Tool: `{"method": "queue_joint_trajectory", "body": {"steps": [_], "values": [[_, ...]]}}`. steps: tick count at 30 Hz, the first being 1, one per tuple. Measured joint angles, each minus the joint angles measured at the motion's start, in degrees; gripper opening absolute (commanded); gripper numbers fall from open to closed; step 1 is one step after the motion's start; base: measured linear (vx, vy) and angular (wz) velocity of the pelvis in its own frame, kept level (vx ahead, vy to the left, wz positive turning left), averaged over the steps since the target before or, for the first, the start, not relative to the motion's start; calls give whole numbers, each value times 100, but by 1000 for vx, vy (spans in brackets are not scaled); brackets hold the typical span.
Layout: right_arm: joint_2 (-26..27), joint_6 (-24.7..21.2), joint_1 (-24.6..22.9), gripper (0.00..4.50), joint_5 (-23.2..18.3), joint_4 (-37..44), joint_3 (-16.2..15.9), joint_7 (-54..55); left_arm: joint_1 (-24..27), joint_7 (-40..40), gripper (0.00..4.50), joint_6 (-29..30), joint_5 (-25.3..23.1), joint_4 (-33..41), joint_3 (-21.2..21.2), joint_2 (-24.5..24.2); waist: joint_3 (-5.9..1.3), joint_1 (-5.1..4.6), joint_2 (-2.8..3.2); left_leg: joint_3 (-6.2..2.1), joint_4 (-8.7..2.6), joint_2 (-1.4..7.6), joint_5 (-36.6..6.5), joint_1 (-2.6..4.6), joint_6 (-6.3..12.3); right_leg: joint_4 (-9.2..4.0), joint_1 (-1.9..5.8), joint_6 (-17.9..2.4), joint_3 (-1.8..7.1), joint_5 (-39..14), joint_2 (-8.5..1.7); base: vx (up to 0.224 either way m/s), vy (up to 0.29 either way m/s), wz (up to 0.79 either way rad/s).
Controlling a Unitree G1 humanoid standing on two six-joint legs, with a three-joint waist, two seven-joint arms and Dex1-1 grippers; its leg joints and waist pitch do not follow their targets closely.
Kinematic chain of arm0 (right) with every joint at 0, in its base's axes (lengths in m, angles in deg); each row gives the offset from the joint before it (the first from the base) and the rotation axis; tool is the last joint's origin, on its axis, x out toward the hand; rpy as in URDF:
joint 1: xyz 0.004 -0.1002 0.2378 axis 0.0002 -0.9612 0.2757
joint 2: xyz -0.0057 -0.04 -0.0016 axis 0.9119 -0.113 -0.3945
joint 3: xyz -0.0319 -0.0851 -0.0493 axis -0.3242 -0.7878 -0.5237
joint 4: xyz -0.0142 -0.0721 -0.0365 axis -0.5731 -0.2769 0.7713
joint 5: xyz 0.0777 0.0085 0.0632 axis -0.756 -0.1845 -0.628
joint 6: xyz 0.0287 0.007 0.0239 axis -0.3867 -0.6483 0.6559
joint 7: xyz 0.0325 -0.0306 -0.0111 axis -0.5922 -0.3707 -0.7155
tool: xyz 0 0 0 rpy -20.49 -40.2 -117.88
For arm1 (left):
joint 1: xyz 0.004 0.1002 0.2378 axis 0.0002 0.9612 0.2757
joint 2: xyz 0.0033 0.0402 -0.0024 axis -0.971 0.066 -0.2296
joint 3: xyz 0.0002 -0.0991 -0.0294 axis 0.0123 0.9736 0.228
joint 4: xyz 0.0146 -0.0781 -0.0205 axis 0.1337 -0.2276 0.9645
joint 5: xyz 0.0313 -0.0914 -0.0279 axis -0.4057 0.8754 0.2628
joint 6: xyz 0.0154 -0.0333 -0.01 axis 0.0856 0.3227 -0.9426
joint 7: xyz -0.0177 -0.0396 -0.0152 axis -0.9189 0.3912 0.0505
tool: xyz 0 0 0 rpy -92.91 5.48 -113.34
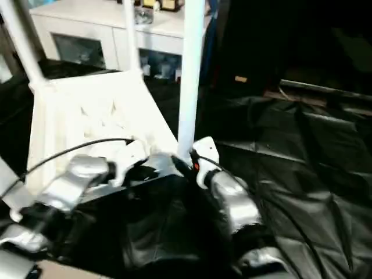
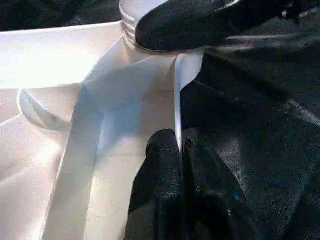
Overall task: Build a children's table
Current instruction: Rotate leg to tighten
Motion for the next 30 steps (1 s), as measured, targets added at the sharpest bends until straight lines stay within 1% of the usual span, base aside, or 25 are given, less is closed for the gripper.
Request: {"method": "queue_joint_trajectory", "body": {"steps": [1,2,3,4,5,6,7,8,9,10,11,12,14,16,18,20,22,23,25,29,30], "values": [[23,7,21,276,22,-28,27,31,-17,-32,0,0,-33,-17,-3,18,15,-1,-1,10,-21,1,0,-14,0,70,68,-22,-3,-20,-13,-72,19,11],[40,23,16,276,26,-54,62,35,-39,-39,0,-9,-84,-43,-14,36,54,55,-13,92,-43,-2,1,-1,0,336,36,-132,94,-205,-21,-61,-57,29],[40,29,9,276,25,-63,86,34,-51,-48,0,-12,-103,-55,-24,54,57,63,-78,183,-60,-2,1,20,-1,513,42,-150,170,-292,-27,-61,-57,29],[37,34,10,331,10,-71,130,19,-58,-88,0,-38,-120,-63,-25,85,33,147,-265,316,-8,-28,-30,101,-11,597,-84,-35,377,-338,-18,55,-118,26],[33,50,21,331,1,-68,146,-9,-59,-88,0,-71,-120,-60,-20,86,30,169,-259,279,90,-29,-158,93,-22,601,-108,-30,360,-338,-29,113,-45,-27],[27,76,32,345,-29,-60,152,-61,-54,-36,0,-83,-108,-51,-5,70,27,237,-139,82,137,-30,-206,32,7,566,-86,-27,245,-337,-31,113,-45,-27],[-4,70,27,345,-67,-31,151,-195,-47,38,0,-105,-93,-44,-6,52,2,249,-46,-13,131,-44,-182,-3,-32,506,-79,-26,174,-337,-26,75,52,-46],[-70,54,26,351,-77,17,127,-403,-40,143,0,-132,-67,-6,-6,-12,-19,230,-20,-26,92,-43,-163,-23,-62,472,-99,-28,165,-332,-10,0,0,0],[-170,53,24,366,-78,63,81,-605,-32,241,0,-176,-24,33,-5,-79,-17,212,-48,-17,82,-43,-151,-43,-72,471,-119,-33,174,-326,-7,0,0,0],[-290,52,20,366,-80,100,17,-842,1,347,0,-255,28,72,-3,-153,-33,212,-87,11,80,-42,-147,-40,-71,473,-144,-86,199,-276,-5,0,0,0],[-382,52,20,366,-80,122,-51,-1088,38,474,0,-328,88,99,-3,-225,-40,202,-109,39,90,-42,-114,-46,-60,474,-146,-117,230,-170,-6,0,0,0],[-403,50,21,366,-102,132,-69,-1215,67,583,0,-370,129,128,-3,-276,-42,193,-119,54,103,-42,-94,-51,-51,480,-141,-107,249,-105,-7,0,0,0],[-522,41,20,366,-143,211,-165,-1600,136,850,0,-471,215,218,1,-414,-44,198,-118,56,96,-42,-95,-32,-52,480,-148,-88,254,-98,-8,38,-3,2],[-781,-8,4,366,-246,394,-327,-2245,221,1204,0,-538,339,364,5,-609,-44,214,-119,69,76,-39,-95,-48,-52,484,-162,-80,266,-88,-8,77,-12,7],[-913,-41,-26,366,-326,547,-435,-2743,242,1541,0,-621,410,421,-2,-736,-46,252,-124,110,62,-16,-95,-45,-52,509,-163,-84,288,-77,-2,81,-23,12],[-1198,-174,-26,366,-398,761,-602,-3348,269,1916,0,-752,480,479,-18,-932,-47,307,-122,154,29,2,-92,-46,-50,511,-172,-62,301,-113,0,91,-17,9],[-1368,-288,-25,366,-464,857,-708,-3772,279,2184,0,-878,562,483,-31,-1071,-48,319,-125,155,28,5,-71,-57,-37,521,-173,-60,311,-148,8,77,-3,3],[-1420,-325,-25,366,-496,894,-749,-3925,279,2292,0,-929,584,482,-35,-1116,-48,321,-125,156,35,4,-66,-76,-29,523,-173,-56,321,-159,8,0,0,0],[-1491,-384,-18,366,-538,964,-788,-4184,274,2447,0,-991,628,483,-39,-1178,-53,321,-133,166,37,-2,-80,-77,-9,519,-189,-69,347,-170,8,35,10,1],[-1534,-379,-1,366,-563,975,-817,-4369,251,2567,0,-1032,652,481,-42,-1238,-68,320,-158,173,70,-4,-92,-127,12,525,-227,-71,357,-171,6,26,9,0],[-1553,-378,16,352,-562,975,-837,-4418,240,2600,0,-1028,660,473,-42,-1254,-67,319,-160,174,82,-3,-92,-136,12,531,-237,-72,361,-170,6,0,0,0]]}}
